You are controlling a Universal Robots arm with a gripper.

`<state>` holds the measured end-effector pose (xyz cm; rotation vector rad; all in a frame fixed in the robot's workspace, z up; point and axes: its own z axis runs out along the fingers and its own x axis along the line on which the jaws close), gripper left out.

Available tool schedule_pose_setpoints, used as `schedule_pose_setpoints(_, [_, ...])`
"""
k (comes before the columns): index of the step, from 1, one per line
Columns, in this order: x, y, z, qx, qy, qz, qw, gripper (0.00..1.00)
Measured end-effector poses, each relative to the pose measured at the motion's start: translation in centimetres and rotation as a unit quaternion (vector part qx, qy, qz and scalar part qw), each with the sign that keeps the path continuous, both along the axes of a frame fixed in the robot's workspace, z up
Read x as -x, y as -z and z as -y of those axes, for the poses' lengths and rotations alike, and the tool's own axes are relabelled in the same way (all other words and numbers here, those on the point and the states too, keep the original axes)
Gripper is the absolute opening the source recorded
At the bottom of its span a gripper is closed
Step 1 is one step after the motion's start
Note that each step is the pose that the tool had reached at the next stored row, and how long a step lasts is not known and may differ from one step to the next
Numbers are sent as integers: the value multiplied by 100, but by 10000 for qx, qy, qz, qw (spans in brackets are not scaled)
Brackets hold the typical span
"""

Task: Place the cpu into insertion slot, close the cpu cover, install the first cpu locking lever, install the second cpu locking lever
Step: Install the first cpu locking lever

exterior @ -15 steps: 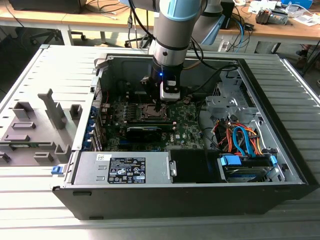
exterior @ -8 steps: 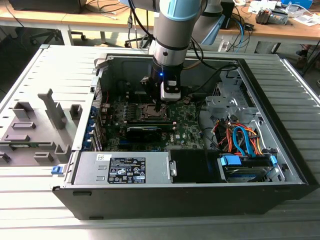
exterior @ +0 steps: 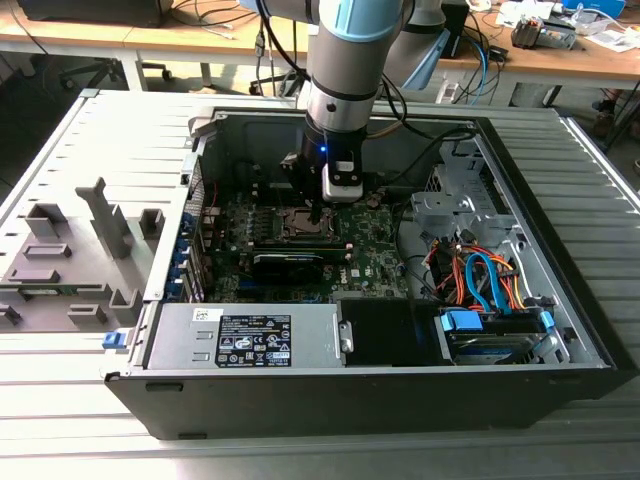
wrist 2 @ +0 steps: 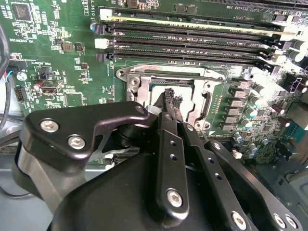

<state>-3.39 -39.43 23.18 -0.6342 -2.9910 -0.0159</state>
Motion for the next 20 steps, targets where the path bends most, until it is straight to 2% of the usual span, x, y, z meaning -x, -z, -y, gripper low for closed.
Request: schedule_pose_setpoints(20, [0,0,0,0,-246,0,9997,11])
